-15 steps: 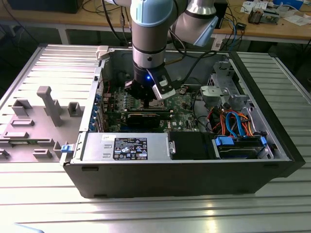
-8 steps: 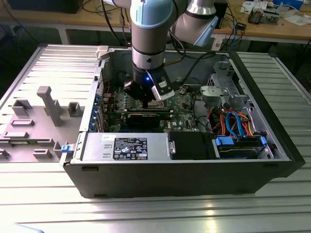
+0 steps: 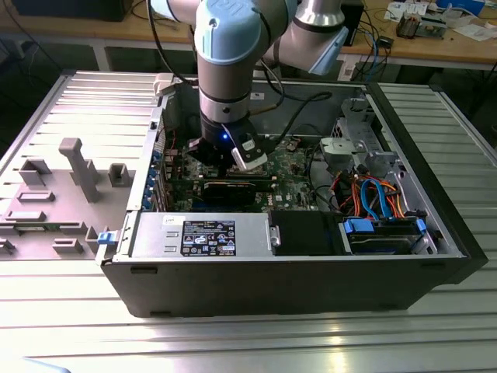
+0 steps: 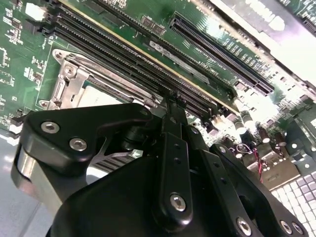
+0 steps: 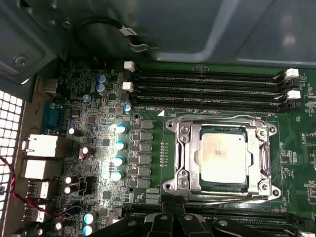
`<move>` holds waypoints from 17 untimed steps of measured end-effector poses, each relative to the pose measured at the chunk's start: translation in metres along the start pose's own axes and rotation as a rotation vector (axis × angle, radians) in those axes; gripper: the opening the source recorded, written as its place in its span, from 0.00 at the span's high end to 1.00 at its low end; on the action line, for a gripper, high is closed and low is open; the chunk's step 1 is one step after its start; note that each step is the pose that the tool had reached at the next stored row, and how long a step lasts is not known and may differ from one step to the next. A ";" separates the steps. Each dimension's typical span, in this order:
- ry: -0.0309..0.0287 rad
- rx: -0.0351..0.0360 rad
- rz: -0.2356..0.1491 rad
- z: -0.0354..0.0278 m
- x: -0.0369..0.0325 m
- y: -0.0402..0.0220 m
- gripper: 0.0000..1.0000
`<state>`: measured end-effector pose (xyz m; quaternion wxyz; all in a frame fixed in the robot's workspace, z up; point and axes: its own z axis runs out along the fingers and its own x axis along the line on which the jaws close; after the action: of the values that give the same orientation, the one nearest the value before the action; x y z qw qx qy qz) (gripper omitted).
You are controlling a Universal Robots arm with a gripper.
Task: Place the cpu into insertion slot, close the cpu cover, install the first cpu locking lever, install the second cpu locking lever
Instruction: 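Install the second cpu locking lever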
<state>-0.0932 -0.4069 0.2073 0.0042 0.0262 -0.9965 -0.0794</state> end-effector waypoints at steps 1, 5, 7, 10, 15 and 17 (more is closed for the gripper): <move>0.0000 -0.0011 0.000 0.0010 0.0000 -0.0001 0.89; -0.0008 -0.0151 -0.001 0.0029 -0.0001 0.0001 0.89; -0.0008 -0.0213 -0.001 0.0044 0.0001 0.0003 0.89; -0.0012 -0.0244 -0.001 0.0059 0.0021 0.0015 0.89; -0.0012 -0.0271 -0.001 0.0086 0.0023 0.0040 0.89; -0.0008 -0.0254 -0.001 0.0090 0.0022 0.0048 0.89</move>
<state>-0.0957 -0.4009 0.1992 0.0041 0.0267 -0.9954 -0.0920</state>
